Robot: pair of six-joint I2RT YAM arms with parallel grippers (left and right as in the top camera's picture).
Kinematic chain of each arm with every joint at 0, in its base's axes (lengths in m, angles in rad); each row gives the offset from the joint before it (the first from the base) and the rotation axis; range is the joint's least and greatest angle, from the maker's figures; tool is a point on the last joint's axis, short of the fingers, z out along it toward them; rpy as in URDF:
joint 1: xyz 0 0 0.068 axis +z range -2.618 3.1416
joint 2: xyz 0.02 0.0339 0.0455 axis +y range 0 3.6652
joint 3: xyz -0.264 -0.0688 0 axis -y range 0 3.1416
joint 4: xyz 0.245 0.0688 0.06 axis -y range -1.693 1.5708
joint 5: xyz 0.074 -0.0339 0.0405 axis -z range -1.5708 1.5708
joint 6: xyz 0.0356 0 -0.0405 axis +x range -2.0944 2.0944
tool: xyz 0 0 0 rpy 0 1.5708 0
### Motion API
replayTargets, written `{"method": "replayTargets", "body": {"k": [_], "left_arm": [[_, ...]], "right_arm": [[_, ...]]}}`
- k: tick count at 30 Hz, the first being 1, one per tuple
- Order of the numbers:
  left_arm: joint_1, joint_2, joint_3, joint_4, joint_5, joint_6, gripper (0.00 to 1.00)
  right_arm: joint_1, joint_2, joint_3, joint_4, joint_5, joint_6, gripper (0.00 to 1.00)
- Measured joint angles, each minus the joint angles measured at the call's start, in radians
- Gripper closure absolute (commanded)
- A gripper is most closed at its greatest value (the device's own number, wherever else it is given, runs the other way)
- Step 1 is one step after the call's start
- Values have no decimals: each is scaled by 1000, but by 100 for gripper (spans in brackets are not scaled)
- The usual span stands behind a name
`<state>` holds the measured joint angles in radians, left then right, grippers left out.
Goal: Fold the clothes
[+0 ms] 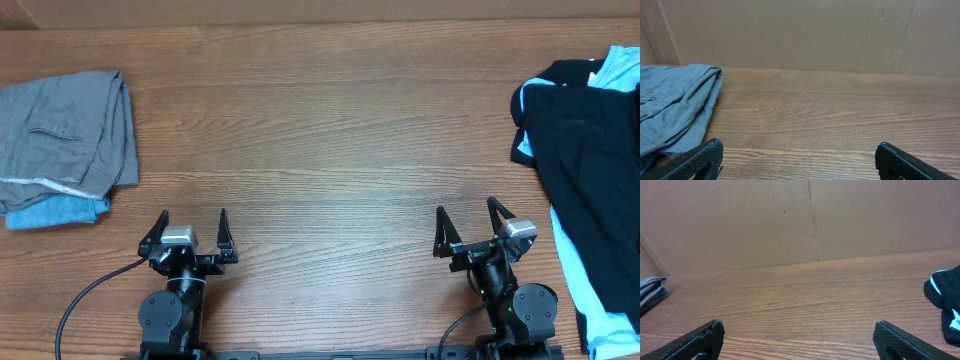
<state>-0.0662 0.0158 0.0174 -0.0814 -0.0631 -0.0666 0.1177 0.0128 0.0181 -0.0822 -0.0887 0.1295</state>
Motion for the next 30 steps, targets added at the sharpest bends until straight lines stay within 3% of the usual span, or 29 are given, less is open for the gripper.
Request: {"method": "replayTargets", "body": {"k": [30], "left_arm": [[0,0,0,0,0,0,0]], "right_arm": [[0,0,0,35,22,0,0]]}}
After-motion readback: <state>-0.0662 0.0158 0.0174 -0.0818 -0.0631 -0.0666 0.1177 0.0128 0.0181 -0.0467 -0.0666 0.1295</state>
